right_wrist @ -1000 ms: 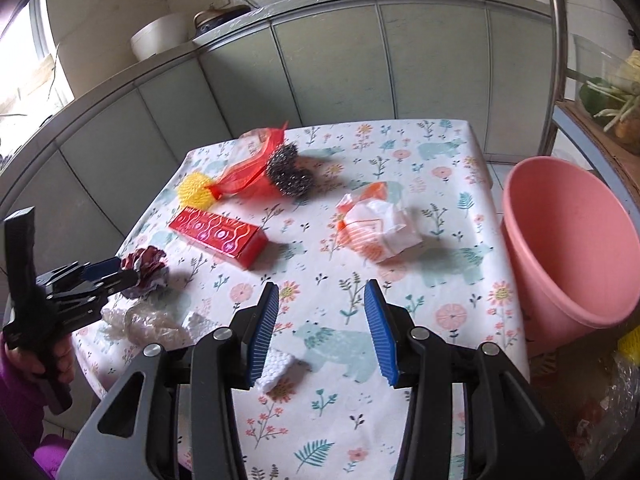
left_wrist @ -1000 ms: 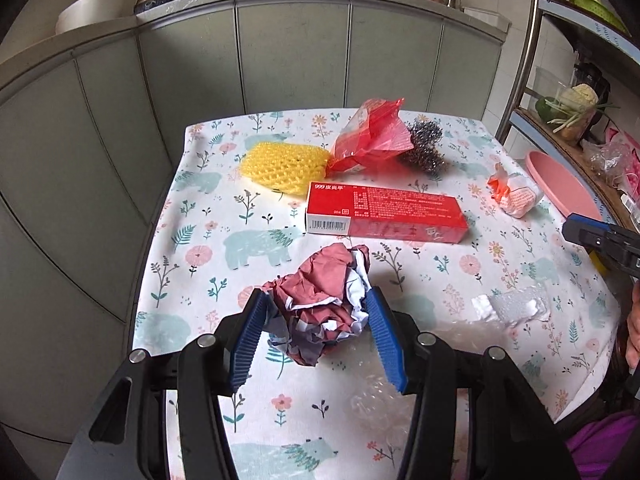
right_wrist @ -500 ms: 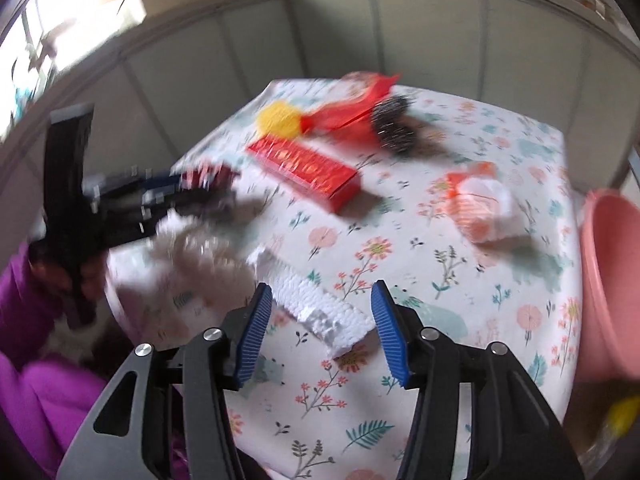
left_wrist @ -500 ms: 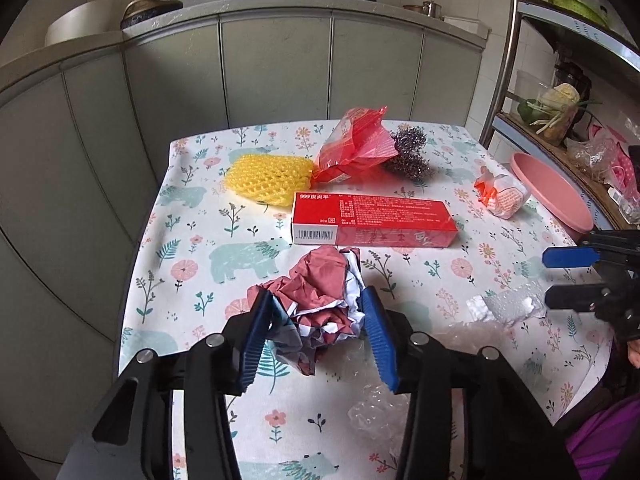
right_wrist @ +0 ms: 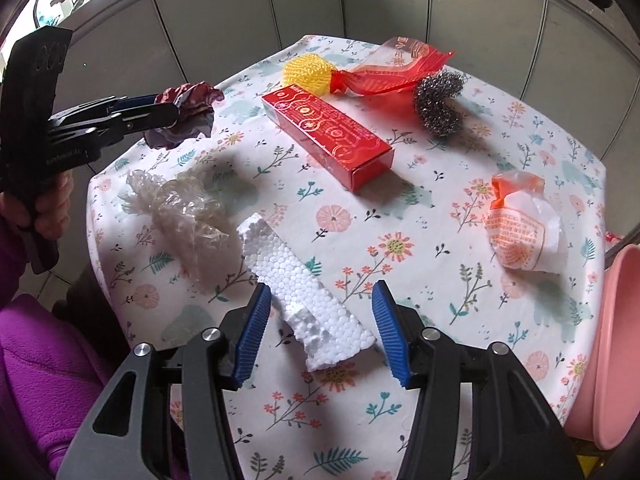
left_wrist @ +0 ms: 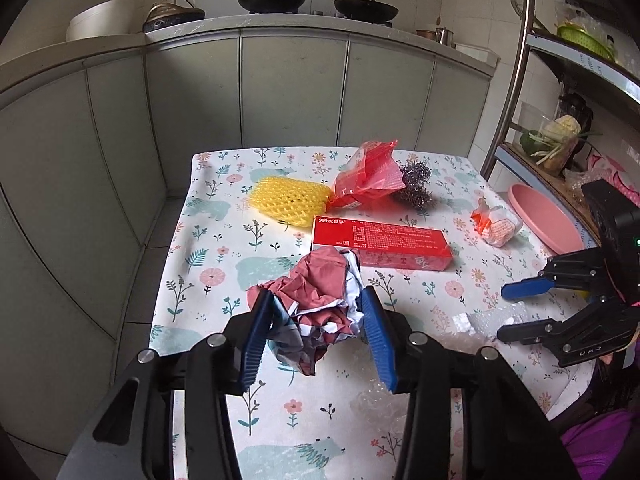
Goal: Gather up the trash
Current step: 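Grasp the crumpled pink cloth with the left gripper while the right gripper grasps the white foam strip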
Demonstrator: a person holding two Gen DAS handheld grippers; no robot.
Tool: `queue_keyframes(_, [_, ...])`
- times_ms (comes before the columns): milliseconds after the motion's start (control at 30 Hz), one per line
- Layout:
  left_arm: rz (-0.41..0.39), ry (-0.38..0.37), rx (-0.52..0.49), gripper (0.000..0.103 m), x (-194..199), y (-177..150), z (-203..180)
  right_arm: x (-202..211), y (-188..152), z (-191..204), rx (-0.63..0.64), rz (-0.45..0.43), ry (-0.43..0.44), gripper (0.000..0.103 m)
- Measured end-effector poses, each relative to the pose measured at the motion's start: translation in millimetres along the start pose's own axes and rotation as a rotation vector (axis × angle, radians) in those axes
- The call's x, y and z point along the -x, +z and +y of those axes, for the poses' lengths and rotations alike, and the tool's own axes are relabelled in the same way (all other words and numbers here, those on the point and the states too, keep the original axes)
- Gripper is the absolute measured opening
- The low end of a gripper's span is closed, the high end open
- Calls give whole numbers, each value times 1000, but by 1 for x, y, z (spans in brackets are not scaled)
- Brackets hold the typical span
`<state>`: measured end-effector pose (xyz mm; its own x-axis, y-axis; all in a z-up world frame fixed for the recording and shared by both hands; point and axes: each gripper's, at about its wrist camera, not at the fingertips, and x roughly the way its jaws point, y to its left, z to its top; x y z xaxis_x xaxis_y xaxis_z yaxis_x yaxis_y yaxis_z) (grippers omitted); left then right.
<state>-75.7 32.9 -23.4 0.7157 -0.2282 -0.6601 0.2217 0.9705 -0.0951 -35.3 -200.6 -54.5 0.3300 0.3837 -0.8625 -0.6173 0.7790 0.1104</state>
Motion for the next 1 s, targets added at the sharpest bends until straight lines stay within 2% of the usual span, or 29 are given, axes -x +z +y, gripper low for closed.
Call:
queue_keyframes(100, [1,-7,0,45,0,1,-1,-3,-4,6,21,20,40,53])
queue_keyframes(200, [-3,-11,-8,45,1,2,-4,-7,-5,12,49,17,16,53])
queue_keyframes(433, [-16,-14,-14,45,8,5,-9,-4,-9,10,25,-3,-7,53])
queue_keyframes(467, [-17,-13,-14,45,8,6,-9,-5,-11,12,28,2,-19,52])
queue_keyframes(500, [-17,-13,-14,45,9,6,-9,-5,-13,13,33,4,-34,44])
queue_keyframes(600, [-19,-17,-18,45,9,7,-12,-1,-17,16,34,-16,-57,28])
queue_keyframes(733, [-21,-22,-25,45,9,8,-16,2,-21,15,1,-54,-66,28])
queue_keyframes(1000, [-63,-43,-49,45,15,22,-35,35,-27,3,-92,-171,-88,28])
